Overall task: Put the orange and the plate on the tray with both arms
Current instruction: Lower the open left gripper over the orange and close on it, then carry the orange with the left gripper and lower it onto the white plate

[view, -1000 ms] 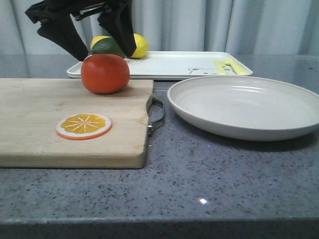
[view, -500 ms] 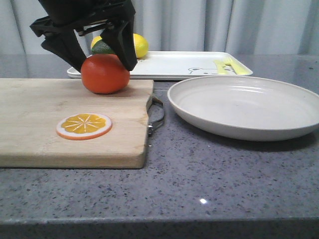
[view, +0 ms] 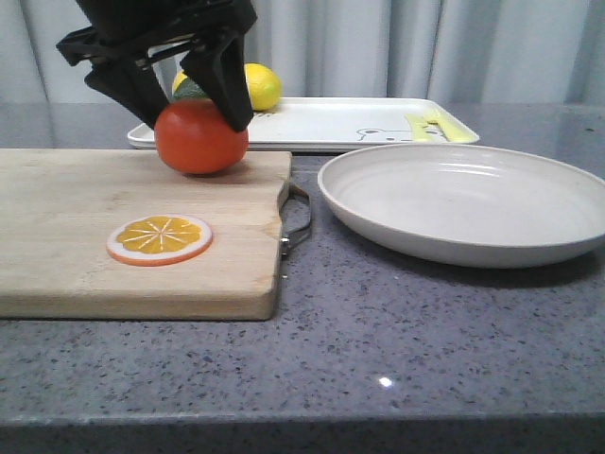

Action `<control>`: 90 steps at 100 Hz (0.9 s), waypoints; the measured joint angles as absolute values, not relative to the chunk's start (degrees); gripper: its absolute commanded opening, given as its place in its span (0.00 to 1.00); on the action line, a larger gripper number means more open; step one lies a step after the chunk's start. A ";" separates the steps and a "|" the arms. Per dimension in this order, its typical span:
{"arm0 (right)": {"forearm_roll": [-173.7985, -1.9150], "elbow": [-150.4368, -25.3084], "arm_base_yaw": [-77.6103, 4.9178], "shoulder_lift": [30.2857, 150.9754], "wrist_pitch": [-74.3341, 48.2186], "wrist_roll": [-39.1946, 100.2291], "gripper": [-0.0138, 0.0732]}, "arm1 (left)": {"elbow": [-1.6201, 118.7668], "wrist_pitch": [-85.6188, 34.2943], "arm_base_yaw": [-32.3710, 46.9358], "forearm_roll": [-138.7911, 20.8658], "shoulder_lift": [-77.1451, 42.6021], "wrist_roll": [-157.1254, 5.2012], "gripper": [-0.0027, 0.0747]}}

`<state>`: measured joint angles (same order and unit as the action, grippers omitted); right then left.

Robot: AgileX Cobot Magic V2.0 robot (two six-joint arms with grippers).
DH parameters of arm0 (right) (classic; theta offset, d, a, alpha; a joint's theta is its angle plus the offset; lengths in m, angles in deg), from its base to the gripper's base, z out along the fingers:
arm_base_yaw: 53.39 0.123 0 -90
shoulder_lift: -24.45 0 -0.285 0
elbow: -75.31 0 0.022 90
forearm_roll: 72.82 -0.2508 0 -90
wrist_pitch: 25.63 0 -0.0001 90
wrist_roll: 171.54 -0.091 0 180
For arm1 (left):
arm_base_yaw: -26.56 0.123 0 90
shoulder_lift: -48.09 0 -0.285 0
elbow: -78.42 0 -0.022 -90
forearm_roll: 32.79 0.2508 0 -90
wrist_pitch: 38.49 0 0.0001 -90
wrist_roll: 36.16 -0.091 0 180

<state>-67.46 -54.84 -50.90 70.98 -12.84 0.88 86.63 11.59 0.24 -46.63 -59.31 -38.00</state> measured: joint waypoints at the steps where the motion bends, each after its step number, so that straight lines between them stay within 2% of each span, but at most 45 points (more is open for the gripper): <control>1: -67.46 -54.84 -50.90 70.98 -12.84 0.88 0.08 | 86.81 11.60 0.07 -46.63 -59.31 -38.00 0.58; 31: -67.46 -54.84 -50.90 70.98 -12.84 0.88 0.08 | 94.30 12.11 -7.38 -46.84 -59.78 -38.32 0.58; 64: -67.46 -54.84 -50.90 70.98 -12.20 0.88 0.08 | 102.84 13.04 -16.88 -47.37 -68.10 -38.40 0.58; 90: -67.46 -54.84 -50.90 70.98 -11.98 0.88 0.08 | 104.96 15.06 -19.66 -47.60 -73.10 -38.40 0.58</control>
<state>-67.46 -54.84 -50.90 70.98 -11.98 0.88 104.96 15.06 -19.66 -47.60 -73.10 -38.40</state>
